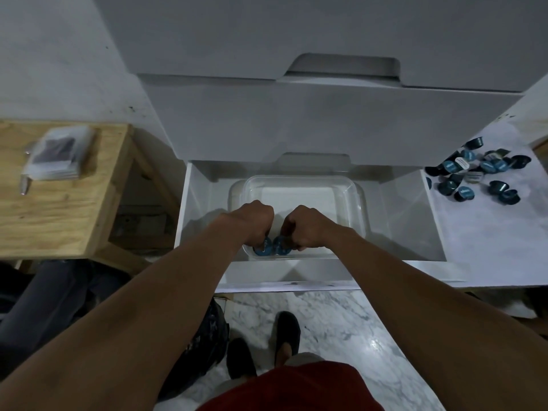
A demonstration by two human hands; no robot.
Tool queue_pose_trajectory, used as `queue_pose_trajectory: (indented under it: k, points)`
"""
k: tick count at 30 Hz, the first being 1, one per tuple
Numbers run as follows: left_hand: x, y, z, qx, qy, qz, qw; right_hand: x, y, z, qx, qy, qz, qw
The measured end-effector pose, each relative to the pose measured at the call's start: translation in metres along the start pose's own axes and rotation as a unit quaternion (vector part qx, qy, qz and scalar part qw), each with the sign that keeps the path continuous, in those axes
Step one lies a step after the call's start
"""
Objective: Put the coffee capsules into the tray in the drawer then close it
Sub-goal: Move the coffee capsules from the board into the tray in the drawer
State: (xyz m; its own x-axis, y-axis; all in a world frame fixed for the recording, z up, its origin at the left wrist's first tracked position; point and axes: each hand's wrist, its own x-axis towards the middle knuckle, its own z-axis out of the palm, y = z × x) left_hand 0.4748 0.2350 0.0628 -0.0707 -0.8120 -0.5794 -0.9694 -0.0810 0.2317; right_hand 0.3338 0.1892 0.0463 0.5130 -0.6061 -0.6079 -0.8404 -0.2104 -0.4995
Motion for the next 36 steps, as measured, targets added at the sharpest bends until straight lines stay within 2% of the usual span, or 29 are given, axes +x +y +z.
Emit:
queue_pose_trajectory:
  k: [19,27,31,36]
  points:
    - [-0.006,-0.001,-0.003,0.062,0.004,0.022,0.998,0.0,-0.008,0.005,-0.016,0.002,-0.008,1.0]
    - [-0.005,-0.011,-0.004,0.017,0.051,0.046,0.997,-0.003,-0.01,0.002,-0.03,0.016,-0.008,0.999]
    - [-0.011,-0.012,-0.01,0.012,0.146,0.04,0.988,-0.014,-0.01,-0.005,-0.041,0.081,-0.003,0.996]
    - [-0.028,0.016,-0.023,0.057,0.246,0.06,0.966,-0.048,0.001,-0.02,-0.072,0.243,0.037,0.967]
